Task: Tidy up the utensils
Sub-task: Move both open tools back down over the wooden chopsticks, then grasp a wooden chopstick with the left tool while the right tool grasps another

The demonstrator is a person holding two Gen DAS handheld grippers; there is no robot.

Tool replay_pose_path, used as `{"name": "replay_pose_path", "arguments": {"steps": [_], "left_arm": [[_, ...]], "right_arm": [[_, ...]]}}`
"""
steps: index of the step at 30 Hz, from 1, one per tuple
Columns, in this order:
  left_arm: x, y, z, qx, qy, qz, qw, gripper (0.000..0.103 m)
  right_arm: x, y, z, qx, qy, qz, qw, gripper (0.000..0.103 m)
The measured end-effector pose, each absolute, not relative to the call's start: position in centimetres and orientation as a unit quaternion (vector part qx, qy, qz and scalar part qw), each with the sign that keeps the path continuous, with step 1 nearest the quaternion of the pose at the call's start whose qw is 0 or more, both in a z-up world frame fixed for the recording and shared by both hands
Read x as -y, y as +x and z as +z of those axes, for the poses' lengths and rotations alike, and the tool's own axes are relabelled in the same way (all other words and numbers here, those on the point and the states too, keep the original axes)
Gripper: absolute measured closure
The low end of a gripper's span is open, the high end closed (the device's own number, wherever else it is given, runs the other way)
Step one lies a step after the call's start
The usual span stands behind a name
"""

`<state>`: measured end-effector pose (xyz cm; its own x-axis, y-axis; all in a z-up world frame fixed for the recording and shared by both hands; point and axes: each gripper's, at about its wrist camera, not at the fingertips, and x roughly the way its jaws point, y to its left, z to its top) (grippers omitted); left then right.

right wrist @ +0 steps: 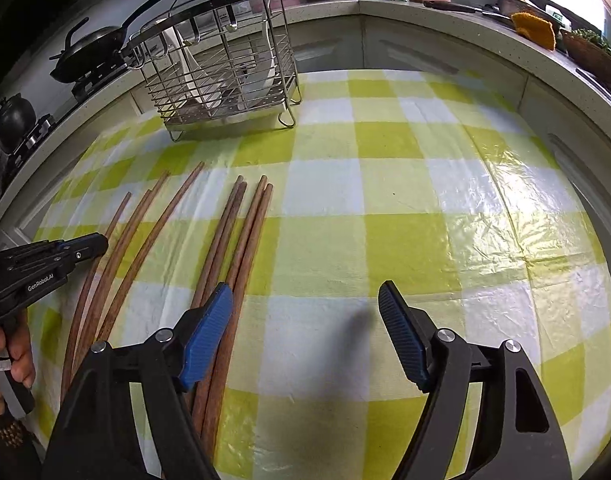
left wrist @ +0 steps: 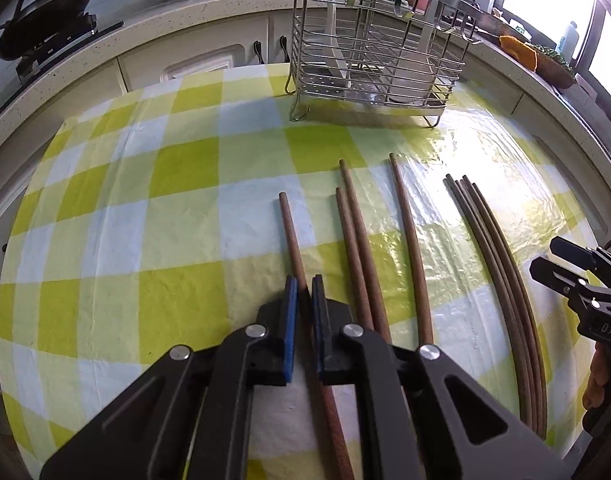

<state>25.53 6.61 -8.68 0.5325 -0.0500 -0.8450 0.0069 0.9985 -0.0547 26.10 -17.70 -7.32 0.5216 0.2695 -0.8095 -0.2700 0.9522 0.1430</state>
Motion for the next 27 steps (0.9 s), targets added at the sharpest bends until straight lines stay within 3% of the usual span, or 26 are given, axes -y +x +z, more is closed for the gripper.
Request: {"name": "replay_pose_path", "arguments": {"steps": [14,21,27], "left_arm": [[-7.1,24.9,-8.8,-0.477,-0.013,-0.016,0.879,0.095],[-6.7,24.7,-8.7,-0.478,0.008,-0.016,0.878,0.094],[-6.9,24.9,-8.8,-0.484,0.011,-0.02,0.875,0.093]], "right_arm": [[15.7,26.6,-7.8,-0.461,-0.039,0.139,0.876,0.038],[15.6,26.7,-7.9,-0.465,-0.064,0.13,0.873,0.06],[14.6,26.4,-7.7,-0.467,-0.075,0.148,0.868,0.088]]}}
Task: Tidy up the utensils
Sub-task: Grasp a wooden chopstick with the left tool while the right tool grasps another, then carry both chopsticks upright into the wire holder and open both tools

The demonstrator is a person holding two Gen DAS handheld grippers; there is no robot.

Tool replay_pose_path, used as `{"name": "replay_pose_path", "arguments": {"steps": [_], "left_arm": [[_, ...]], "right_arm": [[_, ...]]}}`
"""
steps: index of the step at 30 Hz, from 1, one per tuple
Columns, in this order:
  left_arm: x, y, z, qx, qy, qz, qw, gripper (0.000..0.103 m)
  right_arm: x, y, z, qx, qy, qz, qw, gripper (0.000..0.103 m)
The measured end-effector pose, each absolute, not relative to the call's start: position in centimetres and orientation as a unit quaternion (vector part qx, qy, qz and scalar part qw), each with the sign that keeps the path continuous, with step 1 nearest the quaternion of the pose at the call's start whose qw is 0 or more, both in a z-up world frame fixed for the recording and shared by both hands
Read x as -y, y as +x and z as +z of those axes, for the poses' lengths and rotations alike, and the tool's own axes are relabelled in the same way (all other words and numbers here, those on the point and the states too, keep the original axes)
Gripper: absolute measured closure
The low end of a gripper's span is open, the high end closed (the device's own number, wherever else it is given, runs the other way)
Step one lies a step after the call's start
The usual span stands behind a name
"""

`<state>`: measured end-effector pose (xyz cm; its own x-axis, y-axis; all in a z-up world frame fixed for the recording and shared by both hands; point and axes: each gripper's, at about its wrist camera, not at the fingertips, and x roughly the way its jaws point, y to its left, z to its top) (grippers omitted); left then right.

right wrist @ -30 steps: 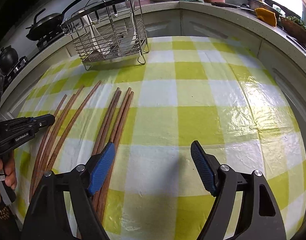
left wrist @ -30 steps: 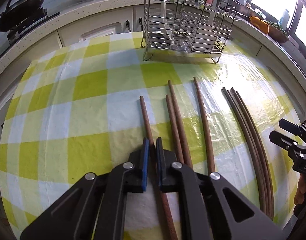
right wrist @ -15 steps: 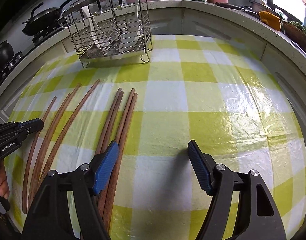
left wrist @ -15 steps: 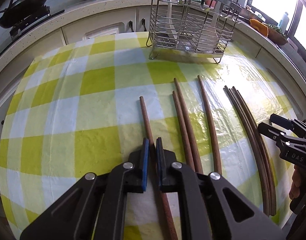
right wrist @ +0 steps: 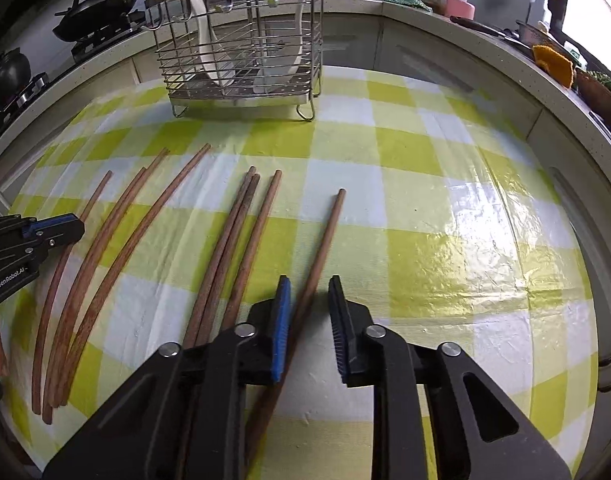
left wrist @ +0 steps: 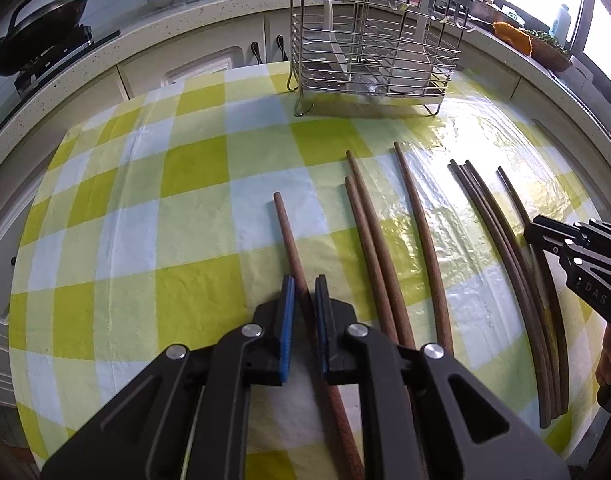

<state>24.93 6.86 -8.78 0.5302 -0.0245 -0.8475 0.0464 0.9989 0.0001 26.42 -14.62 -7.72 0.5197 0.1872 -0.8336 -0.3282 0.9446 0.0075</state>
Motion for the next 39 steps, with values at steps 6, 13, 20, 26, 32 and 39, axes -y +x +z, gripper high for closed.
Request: {"name": "replay_pose_path", "arguments": {"steps": [6,13,20,26,32,39], "left_arm": [[-7.5,24.8,-8.6,-0.484,-0.014,-0.034,0.874,0.095],[-8.0,24.1,-6.6,-0.461,-0.029,-0.034,0.886,0.096],[-7.5,22.7,-3.1,-0.425,-0.029,-0.035,0.904,0.096],[-7.1,21.4,0.0,-0.395,-0.025,-0.035,0.918,0.097],[-6.9,19.9,2.9,-0.365,-0.018,-0.035,0.93,0.097],[-6.6,18.0,5.6,-0.339,-0.014,-0.035,0.94,0.097]], "right_arm": [[15.1,26.7,-7.6,-0.467,-0.053,0.168,0.867,0.094],[15.6,25.8,-4.5,-0.433,-0.049,0.175,0.883,0.094],[15.9,24.4,-0.6,-0.397,-0.041,0.188,0.897,0.095],[16.6,23.5,2.0,-0.372,-0.04,0.192,0.907,0.095],[17.3,22.4,3.6,-0.356,-0.034,0.194,0.913,0.095],[17.9,21.5,5.1,-0.344,-0.026,0.201,0.917,0.095]]}}
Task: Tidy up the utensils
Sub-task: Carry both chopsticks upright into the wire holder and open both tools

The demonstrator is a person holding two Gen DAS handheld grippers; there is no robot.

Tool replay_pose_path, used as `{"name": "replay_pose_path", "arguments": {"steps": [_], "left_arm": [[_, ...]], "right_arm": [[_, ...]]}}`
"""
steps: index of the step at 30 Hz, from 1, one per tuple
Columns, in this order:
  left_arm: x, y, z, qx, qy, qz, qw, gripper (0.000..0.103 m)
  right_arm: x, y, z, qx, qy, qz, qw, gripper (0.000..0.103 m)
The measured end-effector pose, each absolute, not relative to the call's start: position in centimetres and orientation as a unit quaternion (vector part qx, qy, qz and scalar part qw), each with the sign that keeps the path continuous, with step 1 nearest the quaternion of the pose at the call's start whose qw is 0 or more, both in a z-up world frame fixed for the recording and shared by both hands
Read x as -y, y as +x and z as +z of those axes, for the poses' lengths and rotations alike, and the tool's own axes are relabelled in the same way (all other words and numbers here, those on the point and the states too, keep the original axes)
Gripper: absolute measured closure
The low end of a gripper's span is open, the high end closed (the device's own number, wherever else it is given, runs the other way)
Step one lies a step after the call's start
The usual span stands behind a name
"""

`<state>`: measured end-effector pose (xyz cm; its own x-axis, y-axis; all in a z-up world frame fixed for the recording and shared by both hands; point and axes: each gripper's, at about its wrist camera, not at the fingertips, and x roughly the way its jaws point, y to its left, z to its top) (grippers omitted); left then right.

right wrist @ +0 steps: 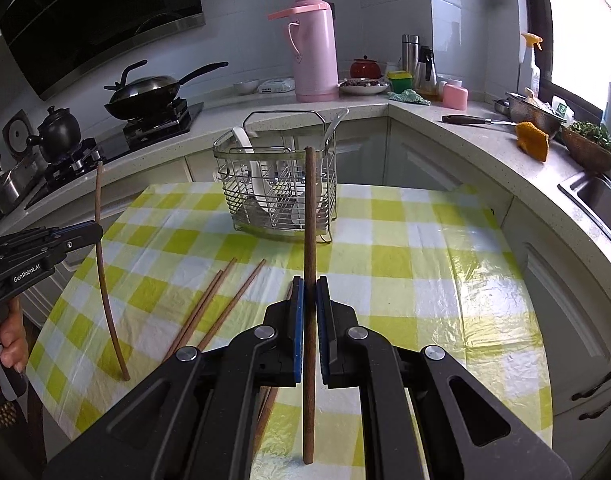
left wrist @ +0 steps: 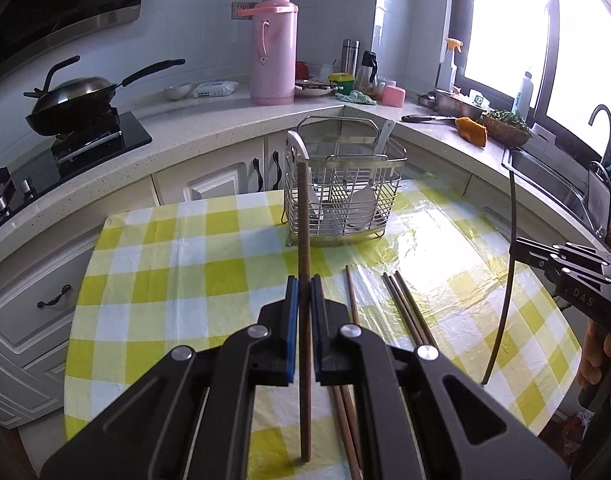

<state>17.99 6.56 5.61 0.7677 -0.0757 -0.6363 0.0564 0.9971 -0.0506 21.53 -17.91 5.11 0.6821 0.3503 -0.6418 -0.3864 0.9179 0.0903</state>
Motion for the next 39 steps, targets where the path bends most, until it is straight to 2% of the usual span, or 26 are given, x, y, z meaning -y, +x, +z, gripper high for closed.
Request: {"name": "replay_pose_path", "arguments": {"steps": [11,39], "left_arm": [[-6.2,17.3,7.4,-0.324,-0.023,-0.041,0.945,0.097],[-6.0,18.3,7.4,-0.325,-0.035,-0.058,0.943,0.097]], "right_arm": [[18.1,21.5,6.2,-0.336,-0.027,0.202,0.919,0.095],[18.4,21.6,7.4,-0.328,-0.029,0.208,0.921,0.095]]}}
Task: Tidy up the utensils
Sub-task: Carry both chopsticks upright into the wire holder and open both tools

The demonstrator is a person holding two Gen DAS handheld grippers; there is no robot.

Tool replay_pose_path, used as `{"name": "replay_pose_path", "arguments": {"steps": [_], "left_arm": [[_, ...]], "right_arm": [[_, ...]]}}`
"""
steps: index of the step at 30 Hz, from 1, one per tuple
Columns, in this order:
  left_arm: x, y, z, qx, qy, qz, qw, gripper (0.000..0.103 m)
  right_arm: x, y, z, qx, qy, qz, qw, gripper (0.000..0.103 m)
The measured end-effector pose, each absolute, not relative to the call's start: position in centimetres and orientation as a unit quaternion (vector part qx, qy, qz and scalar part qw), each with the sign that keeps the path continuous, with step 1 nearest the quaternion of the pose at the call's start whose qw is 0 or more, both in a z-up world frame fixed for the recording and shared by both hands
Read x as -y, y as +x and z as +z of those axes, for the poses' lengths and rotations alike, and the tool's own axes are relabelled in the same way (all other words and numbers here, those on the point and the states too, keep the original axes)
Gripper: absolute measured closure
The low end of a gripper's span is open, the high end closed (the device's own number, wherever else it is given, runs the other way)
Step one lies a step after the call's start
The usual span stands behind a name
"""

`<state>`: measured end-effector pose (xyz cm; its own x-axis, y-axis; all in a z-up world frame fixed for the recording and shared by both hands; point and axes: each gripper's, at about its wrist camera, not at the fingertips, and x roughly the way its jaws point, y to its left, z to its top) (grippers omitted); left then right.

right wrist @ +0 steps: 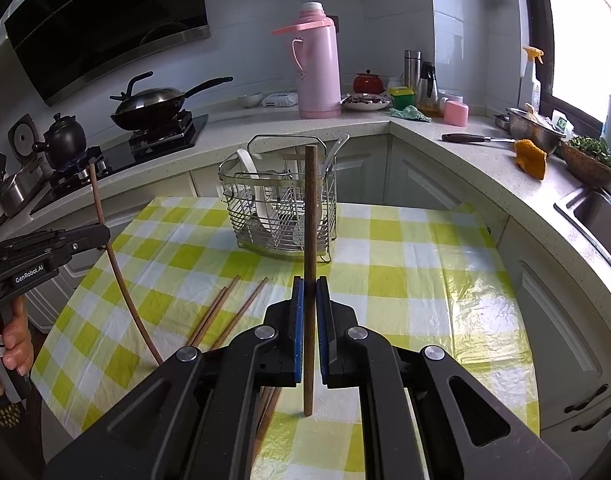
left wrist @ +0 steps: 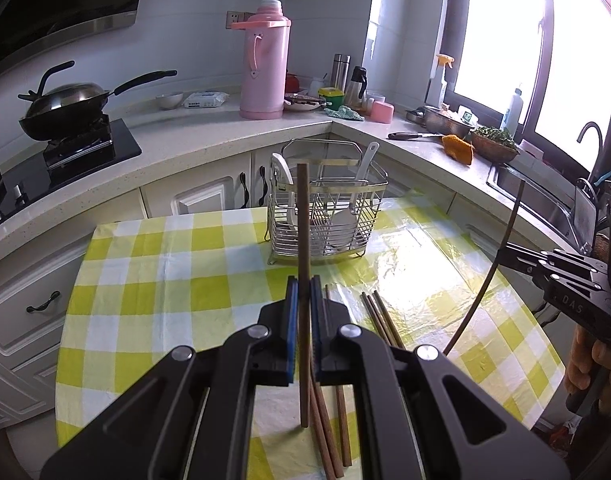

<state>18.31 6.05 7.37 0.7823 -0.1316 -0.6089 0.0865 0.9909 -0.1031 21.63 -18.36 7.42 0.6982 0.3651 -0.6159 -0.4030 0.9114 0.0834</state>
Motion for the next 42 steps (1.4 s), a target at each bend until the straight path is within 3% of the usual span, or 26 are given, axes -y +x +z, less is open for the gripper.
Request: {"name": "replay_pose_path", "arguments": {"steps": [17,35,42], "left_arm": [[-5.4,21.9,11.7,-0.303,-0.028,-0.083,0.949,0.097],[-4.7,29.2,23.1,-0.243,-0.009,-0.088,0.966,0.097],[-5.4,33.1,24.6,-0.233,-0.024,-0.086,0.968,0.097]], "right_arm": [[17.6,25.5,11.0,-0.33,-0.027,0.245,0.911,0.095],[14.5,33.0,21.3,-0.302,-0.029,0.289,0.908,0.095],[13.6,36.7,22.6,-0.301,-0.02,0.291,0.908,0.095]]}}
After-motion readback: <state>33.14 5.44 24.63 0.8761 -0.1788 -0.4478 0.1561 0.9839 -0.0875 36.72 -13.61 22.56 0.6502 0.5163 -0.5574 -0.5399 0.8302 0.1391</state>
